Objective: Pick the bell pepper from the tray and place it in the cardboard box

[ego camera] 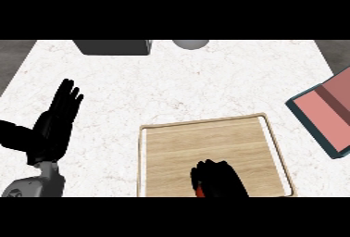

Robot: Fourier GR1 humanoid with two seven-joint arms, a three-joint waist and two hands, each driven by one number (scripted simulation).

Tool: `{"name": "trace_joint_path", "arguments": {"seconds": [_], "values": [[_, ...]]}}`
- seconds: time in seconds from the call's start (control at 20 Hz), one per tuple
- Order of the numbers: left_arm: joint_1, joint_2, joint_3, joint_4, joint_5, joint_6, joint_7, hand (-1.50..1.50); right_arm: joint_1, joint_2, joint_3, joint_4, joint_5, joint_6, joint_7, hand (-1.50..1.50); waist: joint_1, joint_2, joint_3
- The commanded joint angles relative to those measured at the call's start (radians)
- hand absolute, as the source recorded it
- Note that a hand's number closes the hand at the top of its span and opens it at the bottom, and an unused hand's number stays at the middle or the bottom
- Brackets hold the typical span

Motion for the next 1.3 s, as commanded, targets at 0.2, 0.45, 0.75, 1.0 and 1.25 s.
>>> {"name": "trace_joint_path", "arguments": {"seconds": [0.2, 0.45, 0.75, 1.0, 1.25], "values": [[-0.019, -0.005, -0.004, -0.024, -0.011, 0.019, 0.052, 0.00, 0.044, -0.143, 0.105, -0.402, 0.123, 0.171, 0.012, 1.50, -0.016, 0.000, 0.000], [-0.014, 0.003, 0.001, -0.040, -0.020, 0.018, 0.043, 0.00, 0.041, -0.017, -0.013, -0.510, 0.074, 0.108, 0.077, 1.50, -0.012, 0.002, 0.001], [-0.026, 0.010, 0.025, -0.004, 0.005, -0.003, 0.038, 0.00, 0.051, -0.032, -0.242, -0.724, 0.037, 0.161, 0.185, 1.50, -0.020, 0.007, 0.000], [0.010, -0.036, -0.024, -0.026, -0.052, 0.033, 0.010, 0.00, 0.018, -0.020, -0.429, -0.684, 0.000, 0.162, 0.163, 1.50, -0.011, 0.005, 0.001], [0.038, -0.033, -0.016, -0.004, -0.027, -0.015, -0.038, 0.00, -0.048, -0.021, -0.686, -0.644, -0.190, 0.290, 0.121, 1.50, -0.008, 0.006, 0.001]]}}
